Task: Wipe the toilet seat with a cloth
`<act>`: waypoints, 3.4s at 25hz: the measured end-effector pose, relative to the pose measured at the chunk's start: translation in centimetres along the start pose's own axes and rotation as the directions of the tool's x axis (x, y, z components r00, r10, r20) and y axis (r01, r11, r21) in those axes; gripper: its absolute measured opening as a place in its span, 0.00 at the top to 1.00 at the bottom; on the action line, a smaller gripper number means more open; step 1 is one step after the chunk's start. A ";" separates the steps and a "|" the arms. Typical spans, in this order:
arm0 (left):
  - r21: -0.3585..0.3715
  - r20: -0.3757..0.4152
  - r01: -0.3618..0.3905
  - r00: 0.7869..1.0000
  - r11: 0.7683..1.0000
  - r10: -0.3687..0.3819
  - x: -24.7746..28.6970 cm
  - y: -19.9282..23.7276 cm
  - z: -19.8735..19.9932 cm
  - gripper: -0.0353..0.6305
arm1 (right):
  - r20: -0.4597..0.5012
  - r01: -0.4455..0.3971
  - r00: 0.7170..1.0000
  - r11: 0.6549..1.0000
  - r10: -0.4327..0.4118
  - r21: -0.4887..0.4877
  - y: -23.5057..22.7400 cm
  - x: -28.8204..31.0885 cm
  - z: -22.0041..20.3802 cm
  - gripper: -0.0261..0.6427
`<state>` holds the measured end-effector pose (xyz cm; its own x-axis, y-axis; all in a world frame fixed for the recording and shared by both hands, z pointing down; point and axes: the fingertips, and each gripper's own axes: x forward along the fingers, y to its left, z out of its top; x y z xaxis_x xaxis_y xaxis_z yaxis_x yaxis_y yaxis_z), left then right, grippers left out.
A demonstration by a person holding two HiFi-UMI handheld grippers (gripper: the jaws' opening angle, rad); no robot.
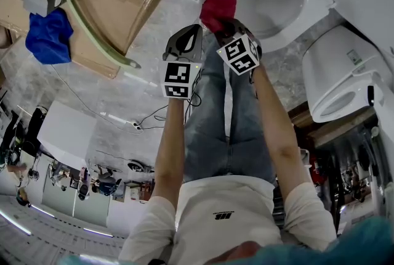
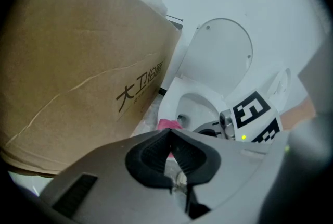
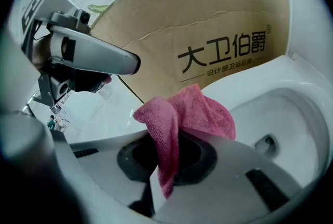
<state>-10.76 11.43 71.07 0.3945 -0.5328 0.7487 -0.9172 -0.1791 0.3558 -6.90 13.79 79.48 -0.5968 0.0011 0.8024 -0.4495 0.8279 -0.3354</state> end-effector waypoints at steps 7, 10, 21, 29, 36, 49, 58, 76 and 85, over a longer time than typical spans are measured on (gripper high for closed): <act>-0.001 -0.003 -0.004 1.000 1.000 0.004 0.1 -1.3 -0.8 0.93 | -0.012 -0.016 1.000 1.000 0.015 -0.016 1.2 -0.9 -2.2 0.93; -0.005 -0.006 -0.006 1.000 1.000 0.006 0.2 -1.9 -1.2 0.93 | -0.017 -0.022 1.000 0.999 0.022 -0.027 1.6 -1.2 -3.1 0.93; 0.010 -0.026 0.016 1.000 1.000 -0.015 1.3 -4.0 -2.0 0.93 | -0.027 -0.033 0.999 0.999 0.033 -0.022 2.1 -2.7 -5.9 0.93; 0.039 -0.057 0.049 0.997 0.998 -0.047 2.2 -5.6 -2.2 0.93 | -0.034 -0.018 0.999 1.000 0.018 -0.003 2.0 -4.1 -8.2 0.93; 0.073 -0.081 0.087 0.993 0.993 -0.081 3.0 -7.4 -2.3 0.93 | -0.037 0.001 0.999 1.000 -0.001 0.014 2.0 -5.2 -10.1 0.93; 0.145 -0.124 0.172 0.980 0.974 -0.154 4.5 -11.2 -2.1 0.93 | -0.024 0.043 0.999 0.997 -0.042 0.062 1.4 -7.2 -12.8 0.93; 0.195 -0.165 0.228 0.966 0.954 -0.198 5.3 -13.5 -2.5 0.93 | -0.008 0.087 0.996 0.987 -0.087 0.138 0.3 -8.9 -14.8 0.93; 0.248 -0.253 0.321 0.932 0.914 -0.259 6.9 -15.8 -3.5 0.93 | 0.005 0.211 0.975 0.936 -0.221 0.281 -4.5 -12.3 -17.4 0.93; 0.258 -0.263 0.340 0.925 0.904 -0.273 7.8 -17.0 -2.8 0.93 | 0.003 0.277 0.956 0.908 -0.293 0.314 -8.4 -14.0 -17.7 0.93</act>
<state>8.06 12.62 72.41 0.6302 -0.2270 0.7425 -0.7097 -0.5564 0.4321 16.99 16.72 79.86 -0.4412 -0.2430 0.8639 -0.7820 0.5763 -0.2373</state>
